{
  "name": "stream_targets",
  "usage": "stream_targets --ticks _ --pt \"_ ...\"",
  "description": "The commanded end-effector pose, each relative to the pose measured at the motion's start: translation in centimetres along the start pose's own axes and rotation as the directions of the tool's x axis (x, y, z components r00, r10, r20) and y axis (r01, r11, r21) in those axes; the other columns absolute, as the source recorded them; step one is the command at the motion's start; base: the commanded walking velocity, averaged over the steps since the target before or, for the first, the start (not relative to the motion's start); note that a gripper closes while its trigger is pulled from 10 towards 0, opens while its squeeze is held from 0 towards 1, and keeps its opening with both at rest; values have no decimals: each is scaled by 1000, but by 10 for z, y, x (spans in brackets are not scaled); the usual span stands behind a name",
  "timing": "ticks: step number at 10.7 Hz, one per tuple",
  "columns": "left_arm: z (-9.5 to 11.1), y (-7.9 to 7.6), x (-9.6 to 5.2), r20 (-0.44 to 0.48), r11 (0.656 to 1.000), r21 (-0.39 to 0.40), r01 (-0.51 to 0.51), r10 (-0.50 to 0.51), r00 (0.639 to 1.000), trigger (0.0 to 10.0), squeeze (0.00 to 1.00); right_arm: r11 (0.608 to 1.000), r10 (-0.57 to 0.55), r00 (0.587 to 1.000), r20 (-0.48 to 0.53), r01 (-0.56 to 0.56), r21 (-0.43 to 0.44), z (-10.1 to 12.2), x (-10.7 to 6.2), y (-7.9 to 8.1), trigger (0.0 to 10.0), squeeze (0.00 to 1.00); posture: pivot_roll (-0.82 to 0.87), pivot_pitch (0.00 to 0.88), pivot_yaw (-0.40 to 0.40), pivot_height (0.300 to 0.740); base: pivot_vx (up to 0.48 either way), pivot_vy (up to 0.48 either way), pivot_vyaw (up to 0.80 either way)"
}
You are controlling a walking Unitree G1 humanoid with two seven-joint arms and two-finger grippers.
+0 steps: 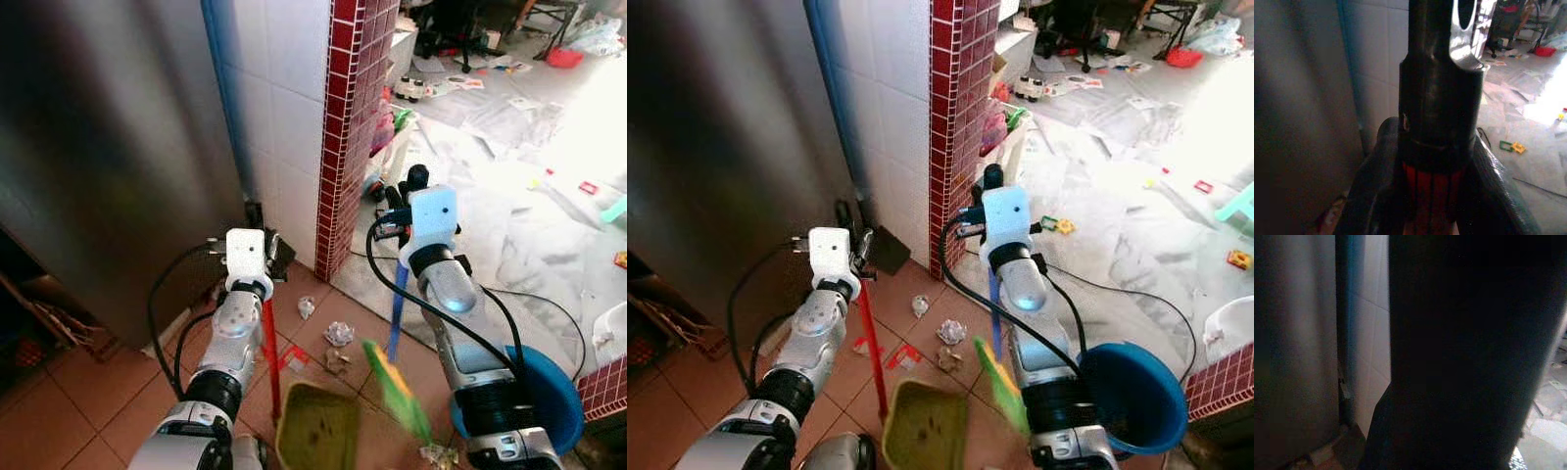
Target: Sweep floor
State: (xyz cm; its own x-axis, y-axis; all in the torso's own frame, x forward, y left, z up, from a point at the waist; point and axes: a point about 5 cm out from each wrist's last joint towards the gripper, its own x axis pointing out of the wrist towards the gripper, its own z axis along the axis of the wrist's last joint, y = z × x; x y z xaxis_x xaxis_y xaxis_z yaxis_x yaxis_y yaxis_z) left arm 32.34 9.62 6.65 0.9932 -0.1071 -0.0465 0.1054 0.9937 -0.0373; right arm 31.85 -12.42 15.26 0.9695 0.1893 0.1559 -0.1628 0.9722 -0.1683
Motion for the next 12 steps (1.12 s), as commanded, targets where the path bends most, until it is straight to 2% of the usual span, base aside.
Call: stream_targets --ticks 1,4,7,9,12 --pt "14 2 5 56 1000 12 -7 6 998 10000 0 1000 -21 997 70 22 -9 16 3 -4 10000 0 -103 0 18 740 -247 0 -800" --pt "13 2 5 46 1000 11 -8 8 999 10000 0 999 -26 995 97 29 -21 21 3 -6 10000 0 -107 0 18 740 -249 0 -371" --pt "14 1 5 53 1000 9 -5 5 999 10000 0 992 10 975 224 18 -121 42 2 -2 10000 0 -110 0 21 740 -82 0 0" --pt "16 5 5 76 1000 13 -29 27 997 10000 0 986 40 963 267 5 -166 48 2 2 10000 0 -108 0 18 740 0 0 0" --pt "15 16 4 76 996 7 -89 88 993 10000 0 990 48 962 268 -9 -143 46 1 4 10000 0 -109 0 16 740 0 0 0"
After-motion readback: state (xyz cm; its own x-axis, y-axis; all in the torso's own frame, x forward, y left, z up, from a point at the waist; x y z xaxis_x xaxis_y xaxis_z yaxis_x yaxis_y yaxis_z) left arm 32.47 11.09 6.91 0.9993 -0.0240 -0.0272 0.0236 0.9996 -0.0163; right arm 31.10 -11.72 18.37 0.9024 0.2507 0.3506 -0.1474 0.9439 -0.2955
